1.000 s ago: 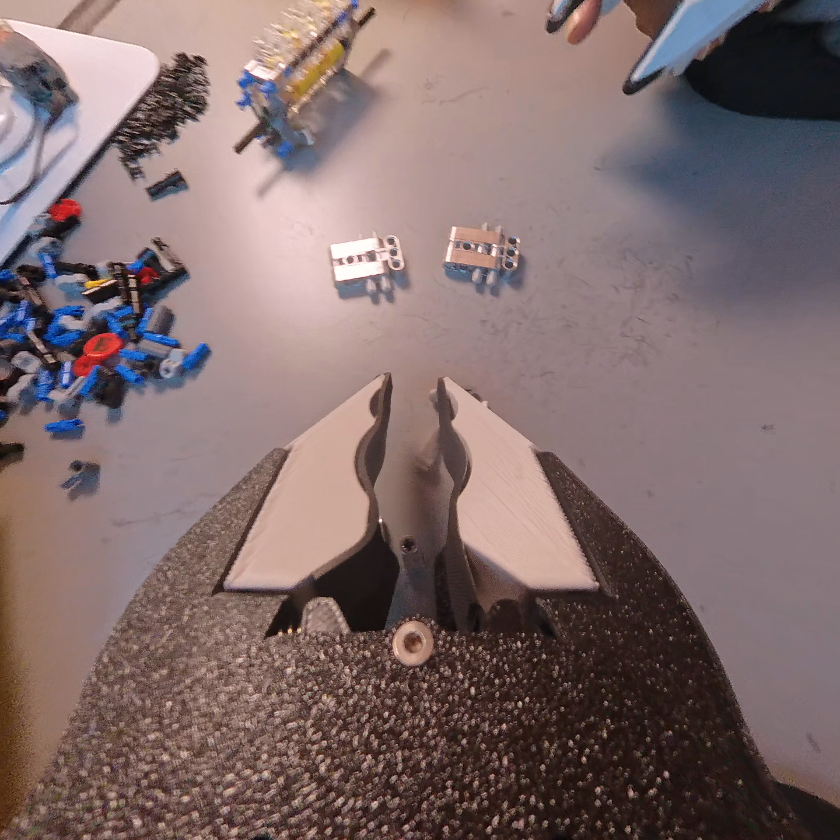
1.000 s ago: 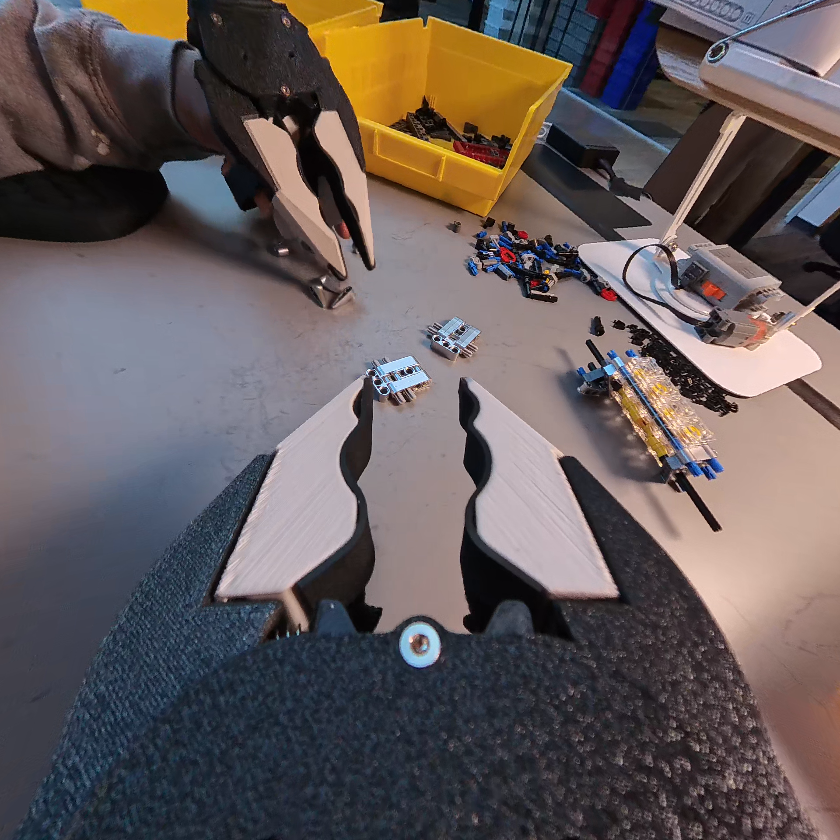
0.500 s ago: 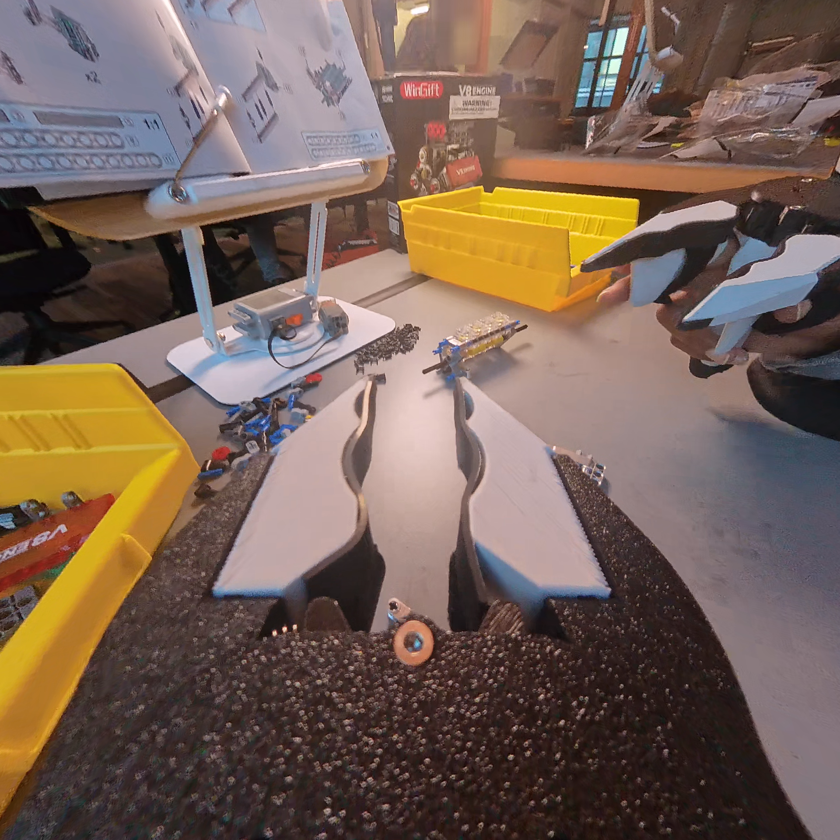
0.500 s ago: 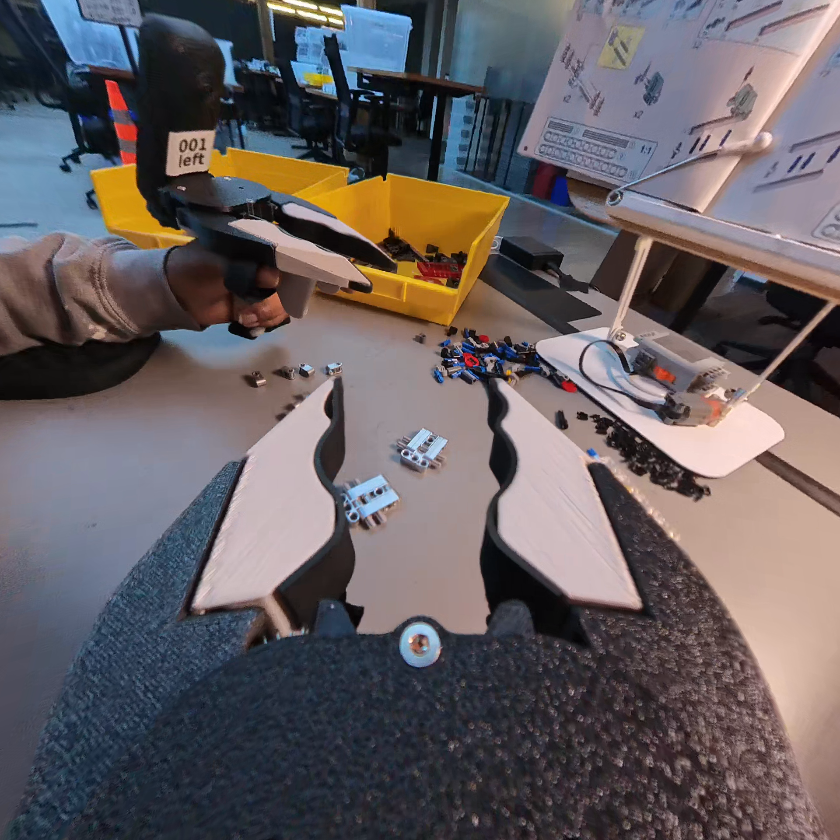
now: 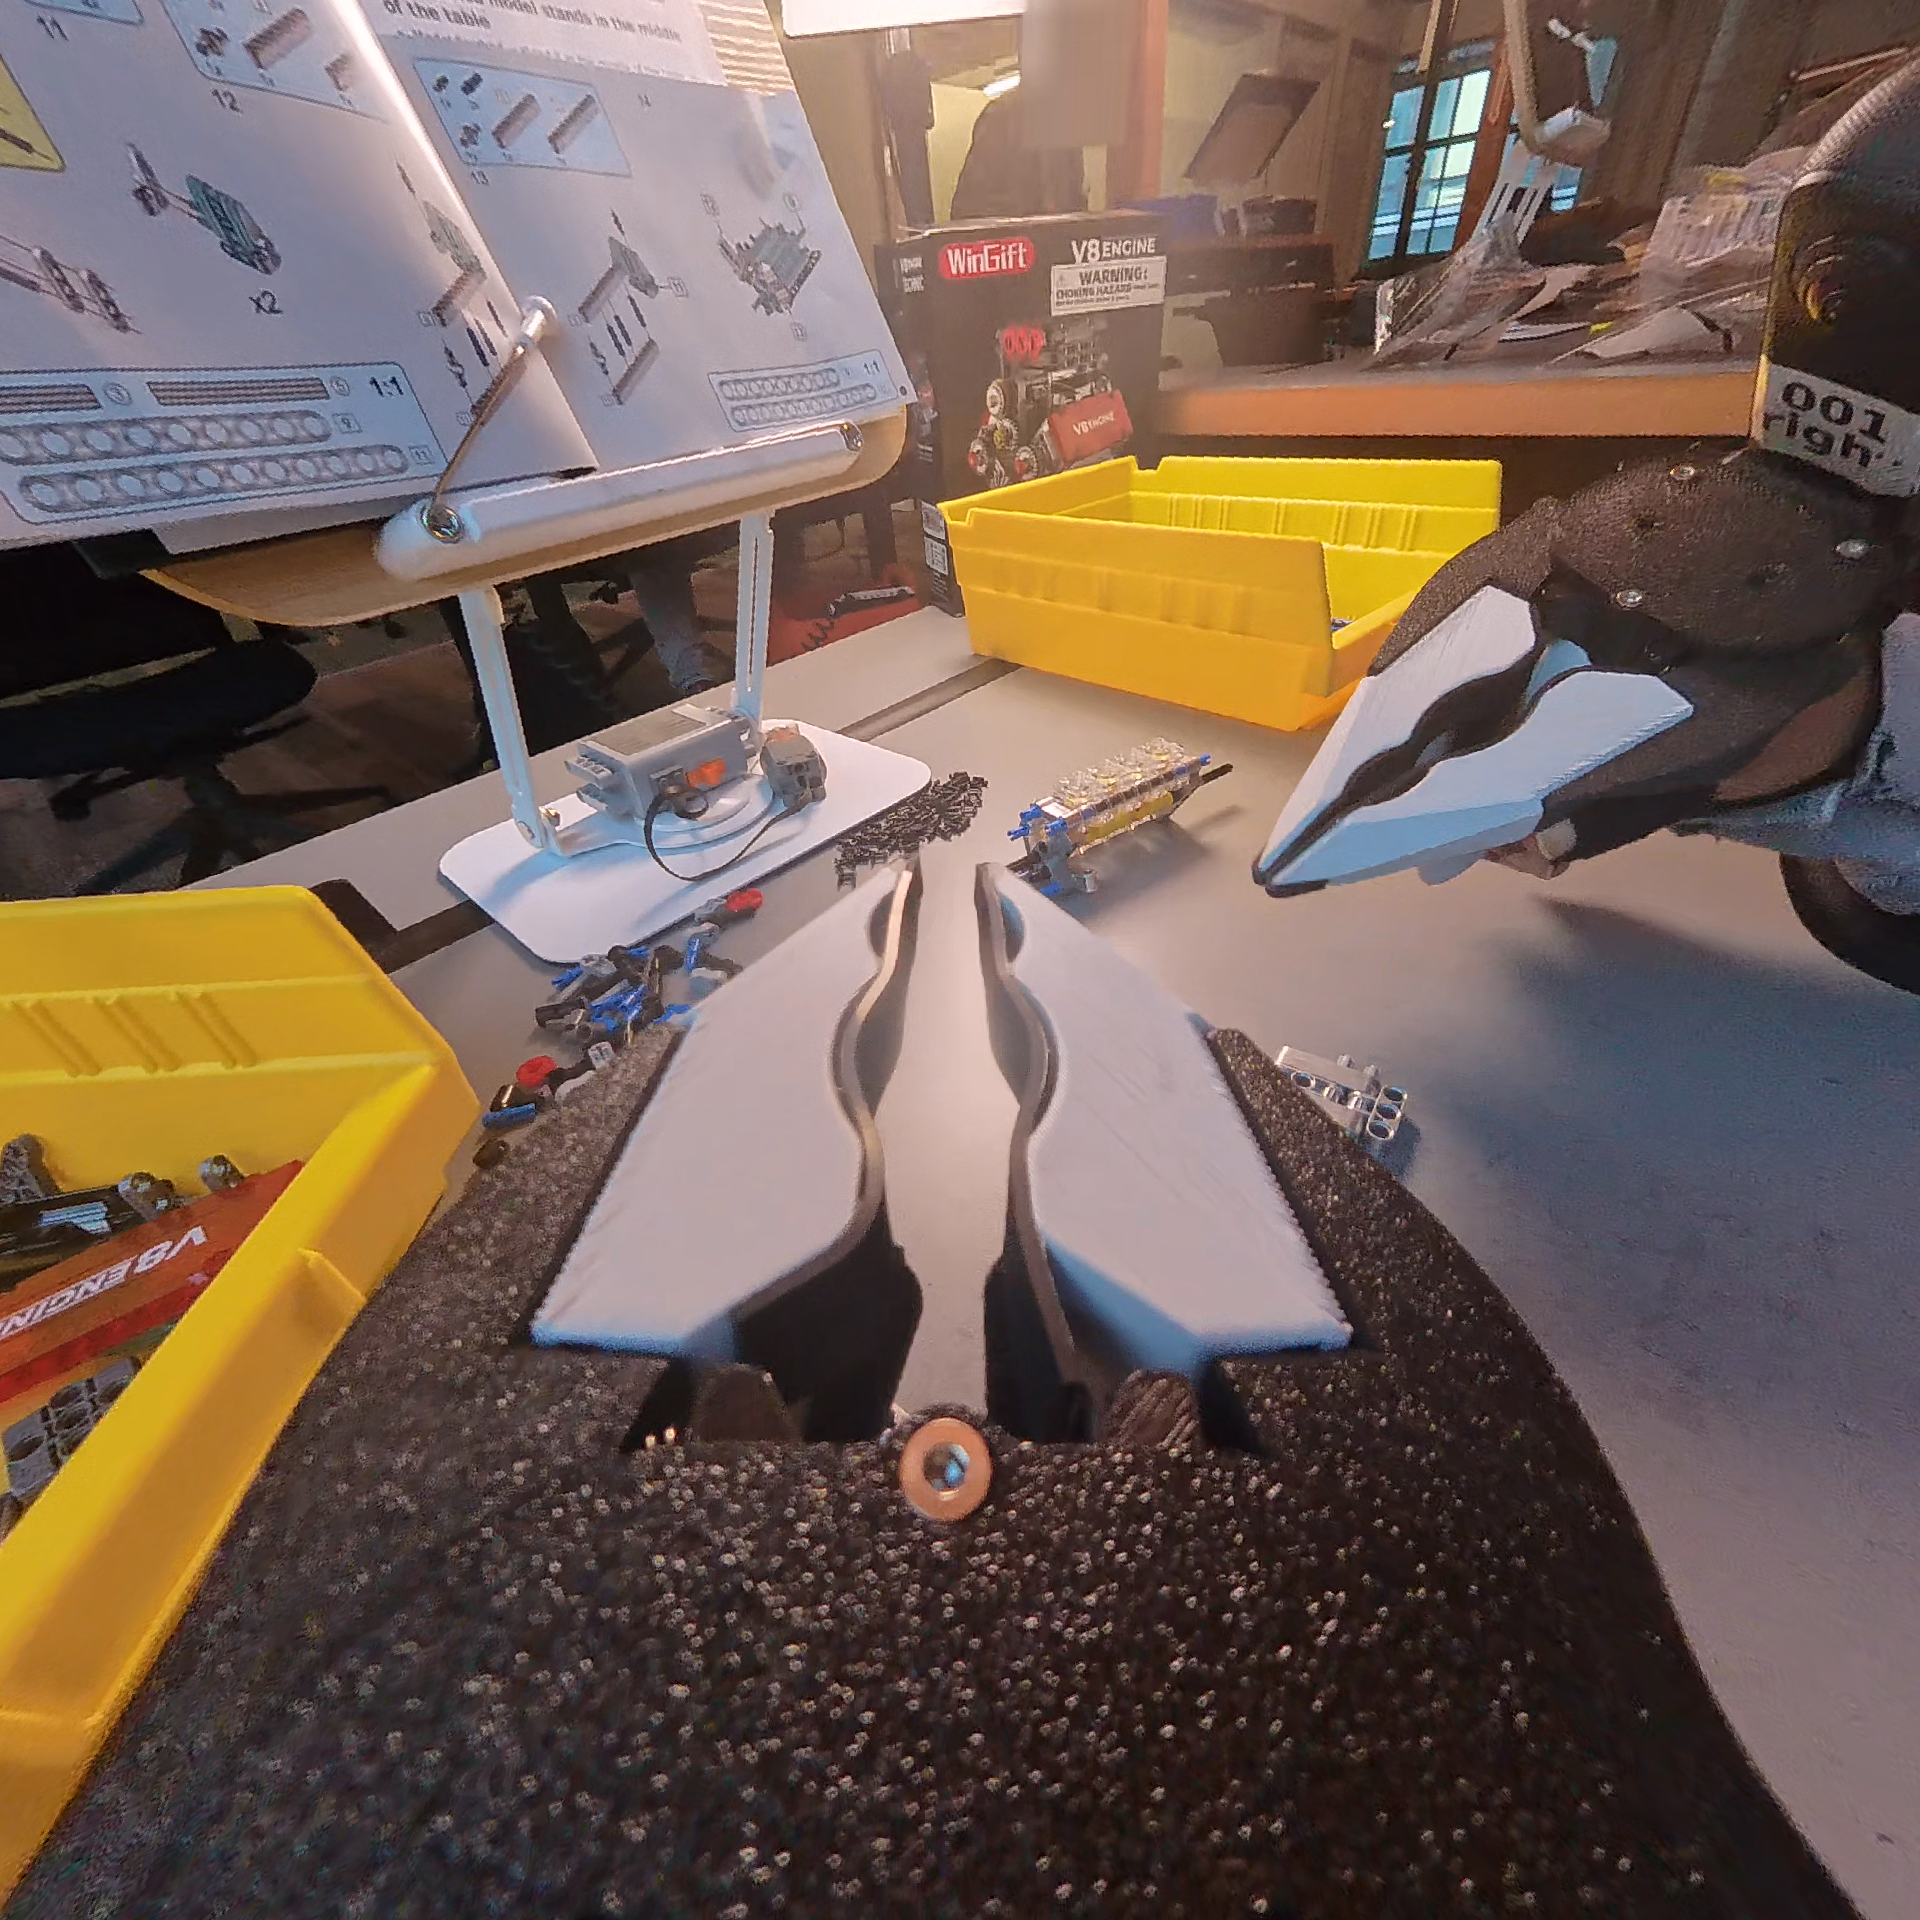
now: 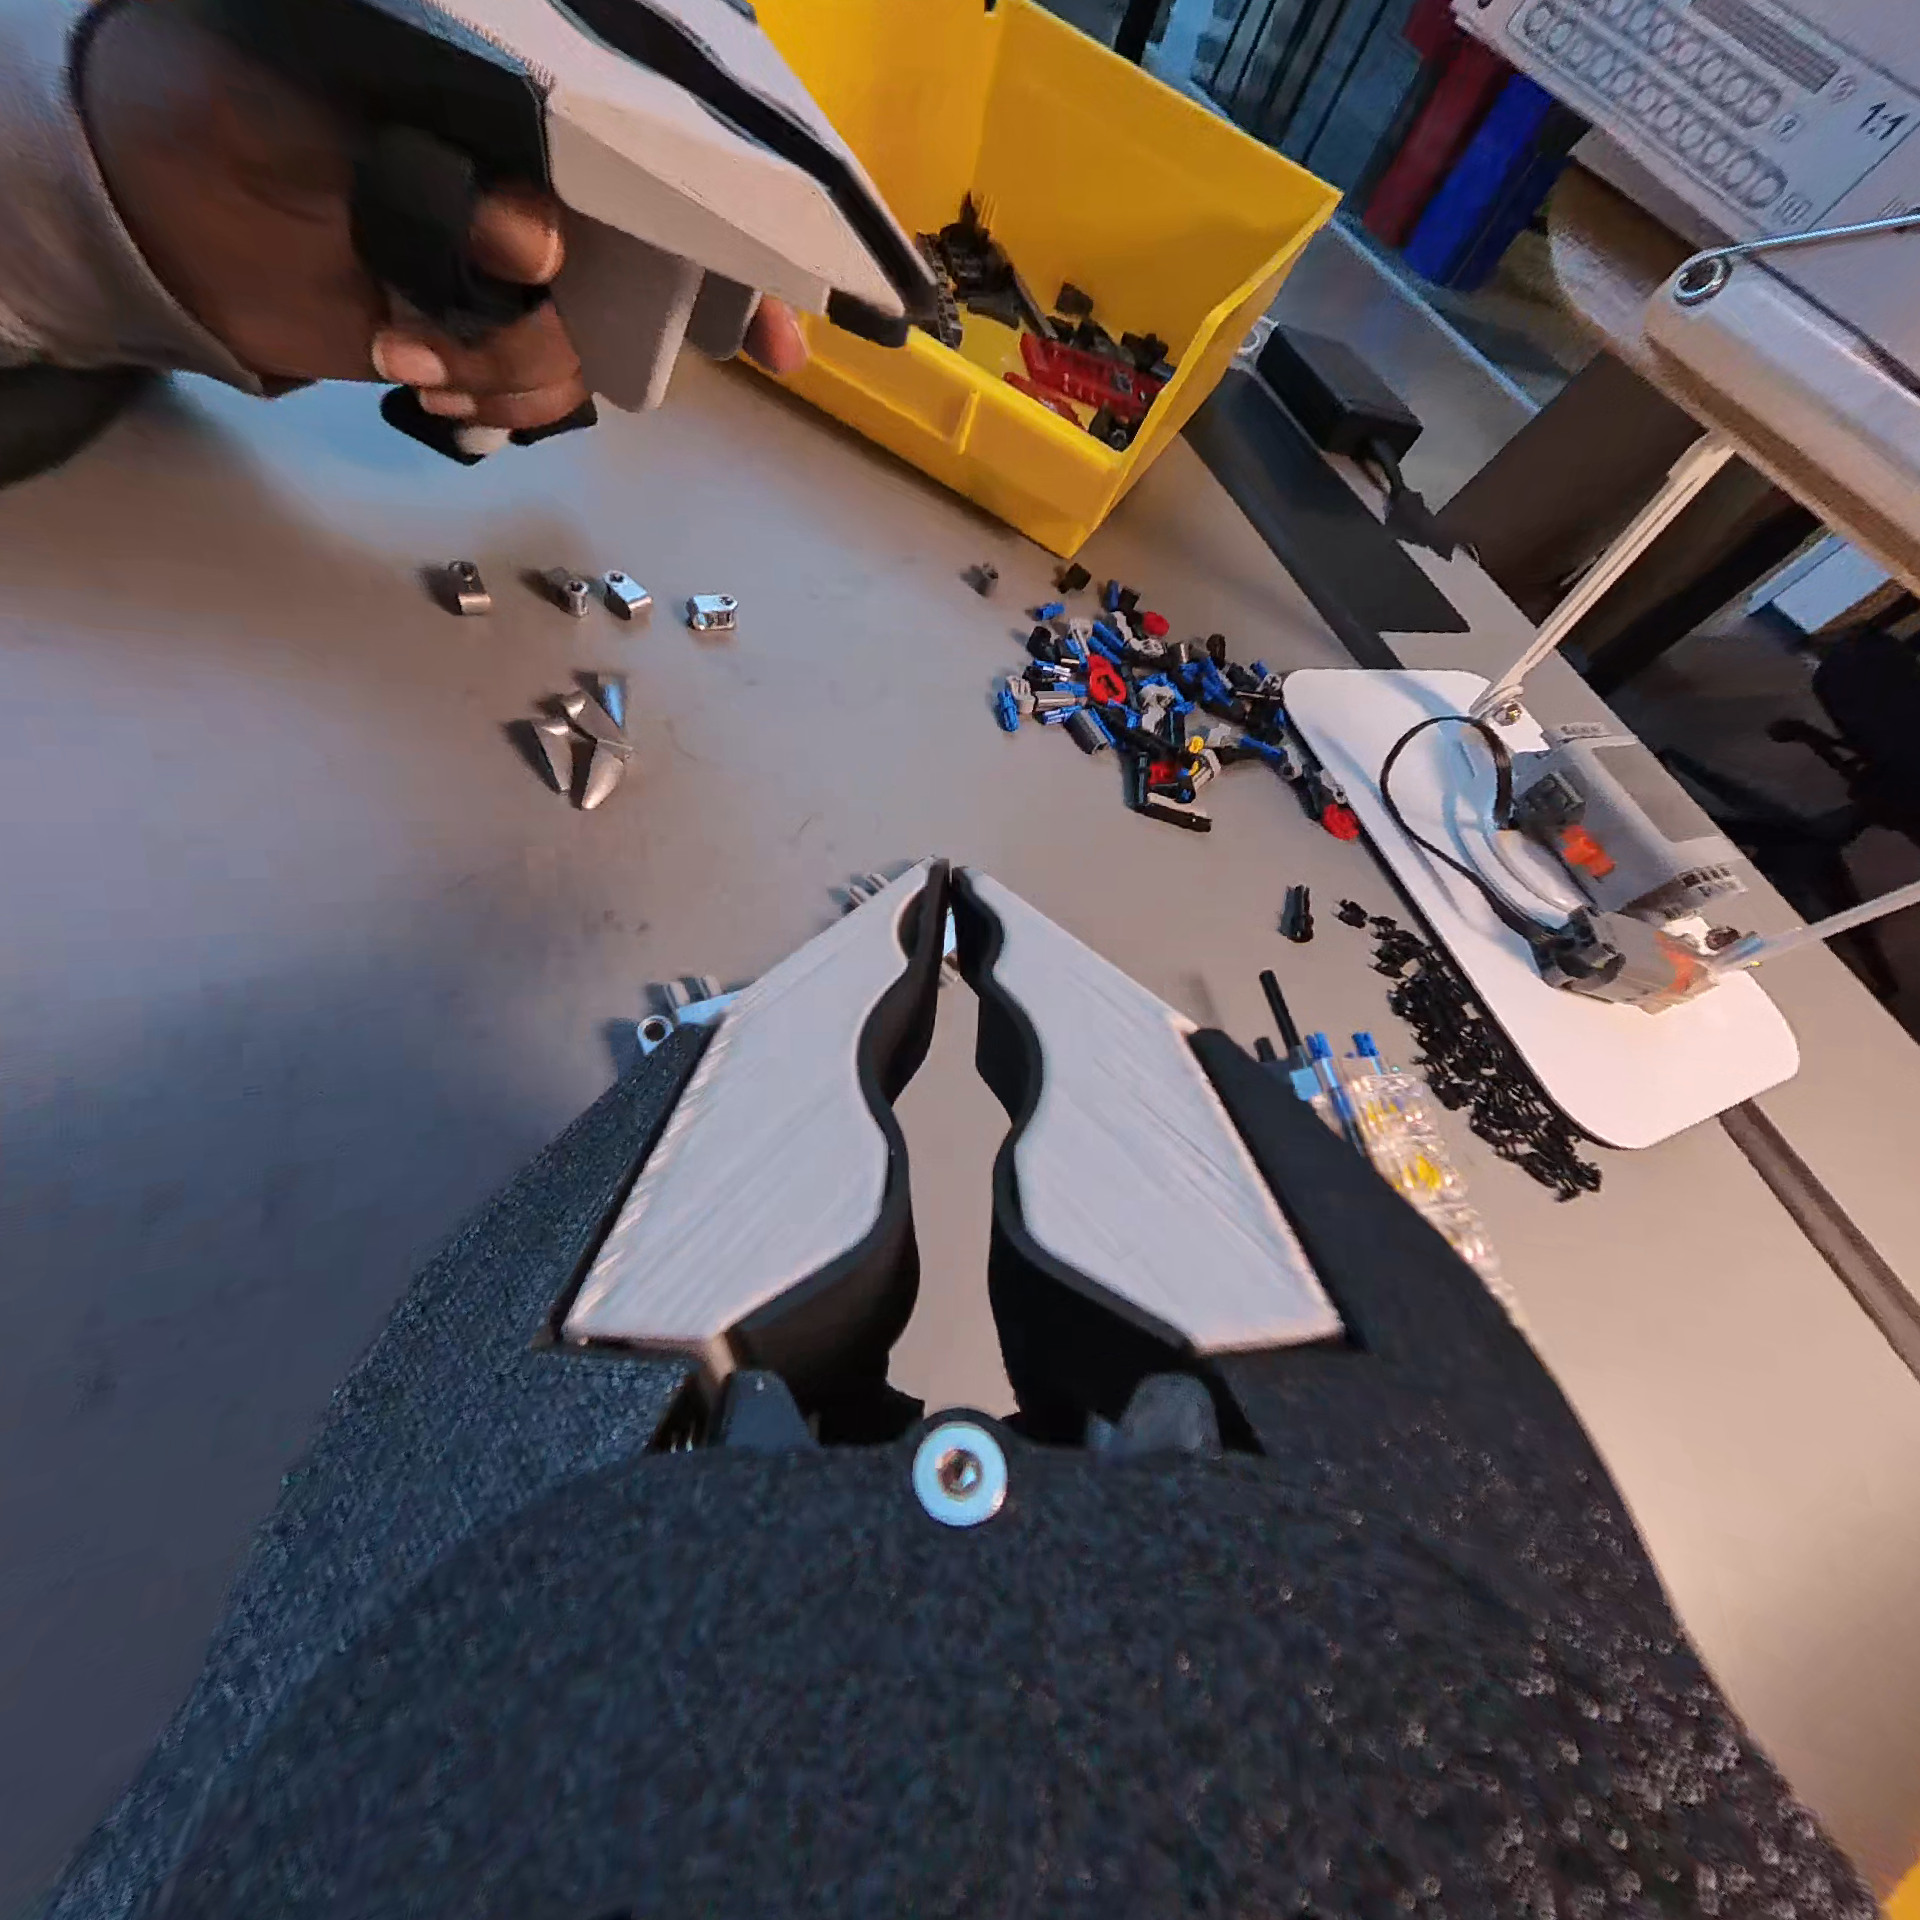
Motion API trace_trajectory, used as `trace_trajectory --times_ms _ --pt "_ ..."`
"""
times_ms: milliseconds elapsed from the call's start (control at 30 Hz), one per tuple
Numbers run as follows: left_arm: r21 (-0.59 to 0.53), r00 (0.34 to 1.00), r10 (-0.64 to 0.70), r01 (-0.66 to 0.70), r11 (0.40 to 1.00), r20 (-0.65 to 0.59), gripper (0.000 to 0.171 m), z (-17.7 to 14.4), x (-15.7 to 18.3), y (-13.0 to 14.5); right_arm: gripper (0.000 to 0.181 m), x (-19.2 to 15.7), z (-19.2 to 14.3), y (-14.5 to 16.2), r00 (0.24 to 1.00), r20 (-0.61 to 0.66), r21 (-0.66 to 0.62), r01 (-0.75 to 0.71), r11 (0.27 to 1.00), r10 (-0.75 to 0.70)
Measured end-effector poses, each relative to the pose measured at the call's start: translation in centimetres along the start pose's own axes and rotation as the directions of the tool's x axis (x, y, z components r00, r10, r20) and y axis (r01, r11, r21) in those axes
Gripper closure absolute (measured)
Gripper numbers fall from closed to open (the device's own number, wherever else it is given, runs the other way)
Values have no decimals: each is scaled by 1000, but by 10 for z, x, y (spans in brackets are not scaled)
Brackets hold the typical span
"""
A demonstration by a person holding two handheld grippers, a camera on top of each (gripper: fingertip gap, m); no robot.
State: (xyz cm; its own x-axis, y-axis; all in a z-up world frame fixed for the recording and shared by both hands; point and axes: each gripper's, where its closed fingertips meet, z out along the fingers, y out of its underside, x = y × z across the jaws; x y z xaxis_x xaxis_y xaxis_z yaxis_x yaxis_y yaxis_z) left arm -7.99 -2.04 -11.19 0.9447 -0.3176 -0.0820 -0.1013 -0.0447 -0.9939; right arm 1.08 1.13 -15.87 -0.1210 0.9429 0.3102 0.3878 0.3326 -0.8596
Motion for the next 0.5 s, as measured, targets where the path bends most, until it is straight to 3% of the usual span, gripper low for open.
trace_trajectory --times_ms 67,133,267,433,500 --pt "-13 1000 1 -1 1000 -4 155 2 2 3 181 -11 0 7 997 76 -42 0 999 3" --pt "-17 1000 18 -18 1000 -1 153 3 3 5 178 -7 0 9 999 45 -41 16 999 -14" --pt "-7 998 57 -56 998 13 154 3 2 5 116 -10 0 5 993 89 -50 -74 996 78" --pt "-10 1000 18 -18 1000 9 158 1 -3 5 118 -7 2 14 989 88 -65 -109 992 115" --pt "-7 1000 2 -2 1000 27 159 -2 -10 4 133 -8 1 13 978 124 -59 -163 985 169"
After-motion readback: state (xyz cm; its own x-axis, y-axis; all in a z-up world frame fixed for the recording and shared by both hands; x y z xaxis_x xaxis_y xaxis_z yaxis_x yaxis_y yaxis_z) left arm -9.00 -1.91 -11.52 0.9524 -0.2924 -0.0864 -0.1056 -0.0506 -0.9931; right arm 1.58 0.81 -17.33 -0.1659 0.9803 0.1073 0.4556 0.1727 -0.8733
